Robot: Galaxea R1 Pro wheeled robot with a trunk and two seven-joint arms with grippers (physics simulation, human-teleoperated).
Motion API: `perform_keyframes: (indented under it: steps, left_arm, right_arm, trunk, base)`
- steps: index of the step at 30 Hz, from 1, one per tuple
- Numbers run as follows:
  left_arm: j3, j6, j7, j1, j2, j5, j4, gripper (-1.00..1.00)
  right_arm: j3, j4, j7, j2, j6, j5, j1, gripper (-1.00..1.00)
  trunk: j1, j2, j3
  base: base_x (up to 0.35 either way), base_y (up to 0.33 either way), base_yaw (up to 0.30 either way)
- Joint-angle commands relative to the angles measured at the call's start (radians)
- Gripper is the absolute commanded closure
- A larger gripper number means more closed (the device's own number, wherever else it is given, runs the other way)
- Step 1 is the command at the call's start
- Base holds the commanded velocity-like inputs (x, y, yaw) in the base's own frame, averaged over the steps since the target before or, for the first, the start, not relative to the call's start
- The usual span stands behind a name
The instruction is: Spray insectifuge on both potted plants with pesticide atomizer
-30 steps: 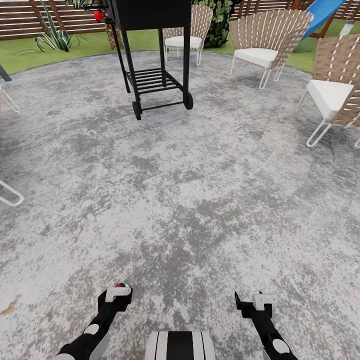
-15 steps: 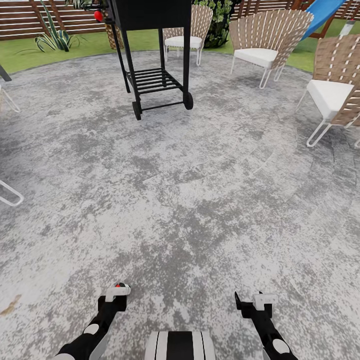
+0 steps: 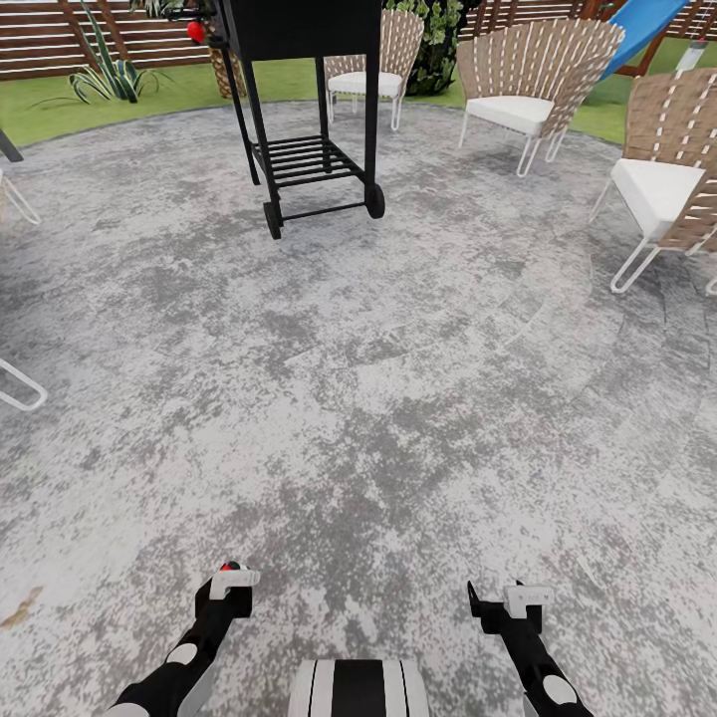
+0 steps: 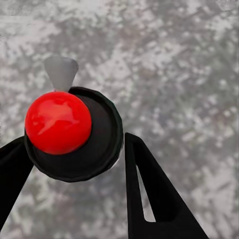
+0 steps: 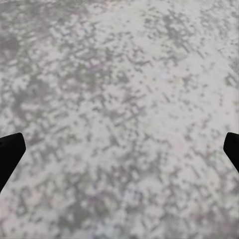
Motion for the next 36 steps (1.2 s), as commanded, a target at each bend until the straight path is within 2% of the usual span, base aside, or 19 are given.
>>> perform_keyframes:
  steps: [1, 3, 36]
  left_arm:
    - [0.002, -0.003, 0.000, 0.000, 0.000, -0.002, 0.001, 1.00]
    - [0.002, -0.003, 0.000, 0.000, 0.000, -0.002, 0.000, 1.00]
    - [0.002, 0.002, 0.000, 0.000, -0.003, -0.002, 0.003, 1.00]
  right_arm:
    - [-0.001, 0.000, 0.000, 0.000, -0.003, 0.000, 0.000, -1.00]
    - [-0.001, 0.000, 0.000, 0.000, -0.003, 0.000, 0.000, -1.00]
    - [0.002, 0.001, 0.000, 0.000, -0.003, 0.001, 0.000, -1.00]
  trunk:
    - [0.000, 0.000, -0.001]
    - [0.000, 0.000, -0.001]
    - [-0.015, 0.008, 0.127]
  base:
    - [0.000, 0.000, 0.000]
    - [0.000, 0.000, 0.000]
    - [0.000, 0.000, 0.000]
